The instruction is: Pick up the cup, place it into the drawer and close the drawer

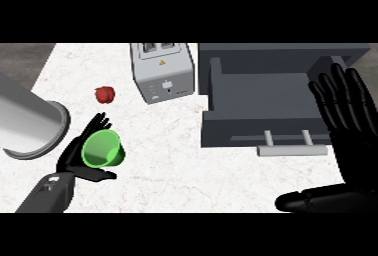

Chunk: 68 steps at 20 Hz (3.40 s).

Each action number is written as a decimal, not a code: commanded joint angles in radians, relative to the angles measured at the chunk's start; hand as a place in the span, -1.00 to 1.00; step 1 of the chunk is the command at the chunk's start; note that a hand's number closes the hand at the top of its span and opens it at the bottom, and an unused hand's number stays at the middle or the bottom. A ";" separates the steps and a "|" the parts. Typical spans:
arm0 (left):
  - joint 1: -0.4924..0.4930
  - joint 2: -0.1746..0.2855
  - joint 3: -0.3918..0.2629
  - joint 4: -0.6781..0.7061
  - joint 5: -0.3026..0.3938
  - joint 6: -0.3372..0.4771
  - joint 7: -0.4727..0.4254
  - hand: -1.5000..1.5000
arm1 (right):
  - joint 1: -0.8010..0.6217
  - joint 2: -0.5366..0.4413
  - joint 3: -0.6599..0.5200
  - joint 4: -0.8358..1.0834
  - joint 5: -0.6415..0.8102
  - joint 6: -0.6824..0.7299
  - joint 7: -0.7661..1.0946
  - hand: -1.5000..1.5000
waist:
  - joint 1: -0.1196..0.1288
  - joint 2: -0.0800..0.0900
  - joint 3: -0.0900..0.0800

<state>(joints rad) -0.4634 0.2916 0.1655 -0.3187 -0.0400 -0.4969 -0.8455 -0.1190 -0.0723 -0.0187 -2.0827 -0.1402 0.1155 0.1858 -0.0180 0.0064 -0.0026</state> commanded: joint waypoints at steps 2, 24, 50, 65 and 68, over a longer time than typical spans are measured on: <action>-0.019 -0.033 -0.008 0.022 0.016 -0.169 -0.083 -1.00 | -0.017 -0.012 -0.025 -0.017 -0.014 -0.006 0.019 -1.00 | -0.005 0.001 -0.001; 0.025 -0.080 0.062 -0.116 0.146 -0.003 -0.198 1.00 | -0.025 -0.014 -0.037 0.041 -0.005 0.006 -0.025 -1.00 | 0.020 -0.003 0.001; 0.088 -0.291 -0.128 -1.171 0.344 0.437 0.548 1.00 | 0.079 -0.021 -0.036 -0.059 -0.025 0.024 0.018 -1.00 | 0.020 -0.012 0.003; -0.371 -0.283 -0.167 -0.967 0.246 0.678 0.730 1.00 | 0.055 -0.043 -0.091 0.006 -0.061 0.057 -0.026 -1.00 | 0.008 -0.006 0.003; -0.383 -0.291 -0.236 -0.897 0.237 0.710 0.656 1.00 | -0.025 -0.024 -0.053 0.090 0.000 0.022 -0.029 -1.00 | 0.010 -0.005 0.003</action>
<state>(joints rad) -0.7745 0.0019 -0.0444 -1.2924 0.2111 0.1830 -0.1761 -0.1155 -0.1009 -0.0832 -2.0538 -0.1612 0.1372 0.1761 -0.0077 0.0003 0.0002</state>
